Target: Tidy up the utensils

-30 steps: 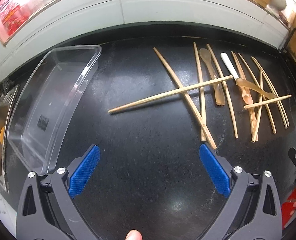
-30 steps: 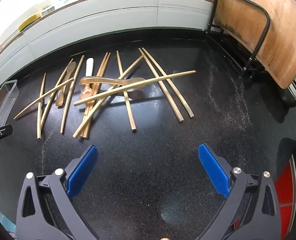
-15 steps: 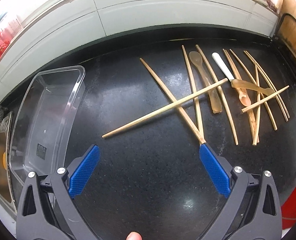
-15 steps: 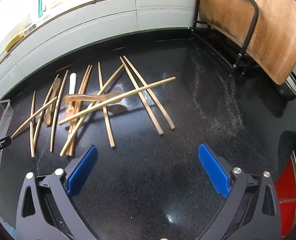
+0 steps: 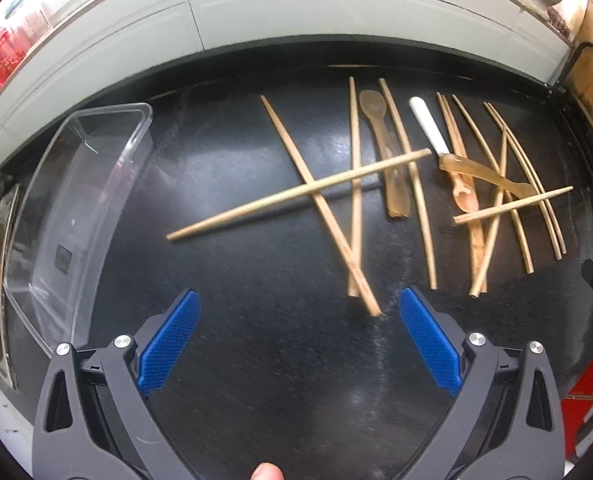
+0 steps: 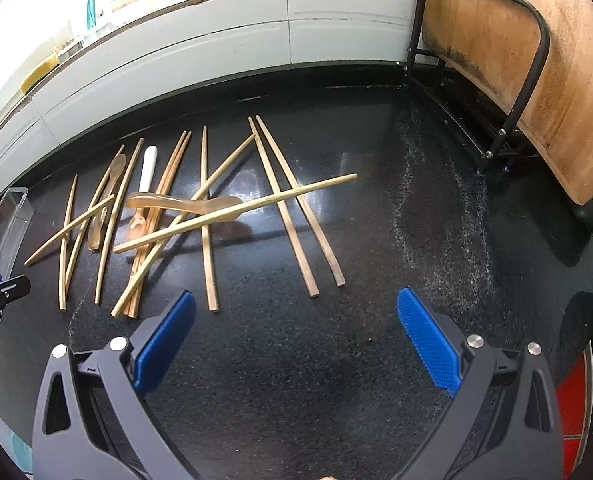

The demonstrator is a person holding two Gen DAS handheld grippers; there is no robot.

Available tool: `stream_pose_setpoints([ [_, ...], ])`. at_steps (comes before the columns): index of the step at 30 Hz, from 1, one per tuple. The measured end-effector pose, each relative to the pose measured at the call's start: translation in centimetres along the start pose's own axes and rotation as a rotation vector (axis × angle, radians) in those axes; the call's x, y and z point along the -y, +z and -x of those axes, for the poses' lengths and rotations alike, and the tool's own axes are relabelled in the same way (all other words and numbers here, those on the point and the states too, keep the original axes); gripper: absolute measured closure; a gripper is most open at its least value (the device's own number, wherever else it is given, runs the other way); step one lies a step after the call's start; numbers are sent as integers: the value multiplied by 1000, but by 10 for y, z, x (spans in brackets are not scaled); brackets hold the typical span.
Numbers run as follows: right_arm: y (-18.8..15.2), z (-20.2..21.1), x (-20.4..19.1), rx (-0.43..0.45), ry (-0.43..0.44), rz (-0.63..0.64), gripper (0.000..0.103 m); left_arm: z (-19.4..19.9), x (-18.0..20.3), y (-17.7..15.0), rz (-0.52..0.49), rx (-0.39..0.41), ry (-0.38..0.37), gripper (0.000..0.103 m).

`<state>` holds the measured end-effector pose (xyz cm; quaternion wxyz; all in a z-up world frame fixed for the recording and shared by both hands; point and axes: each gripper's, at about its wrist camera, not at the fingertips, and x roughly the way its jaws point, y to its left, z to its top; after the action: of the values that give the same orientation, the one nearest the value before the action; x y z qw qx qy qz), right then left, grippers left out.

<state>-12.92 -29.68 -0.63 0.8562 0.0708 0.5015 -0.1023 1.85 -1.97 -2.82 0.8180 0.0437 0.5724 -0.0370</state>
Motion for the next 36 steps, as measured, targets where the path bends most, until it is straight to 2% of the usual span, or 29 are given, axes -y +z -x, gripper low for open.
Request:
stream_pose_setpoints([
  [10,-10,-7,12,-32,14,-4,5,-2,14,-8,12,-28,-3,6],
  [36,0,-21,19,-47,11,-18,5,-8,24,-2,-7,-49,-8,6],
])
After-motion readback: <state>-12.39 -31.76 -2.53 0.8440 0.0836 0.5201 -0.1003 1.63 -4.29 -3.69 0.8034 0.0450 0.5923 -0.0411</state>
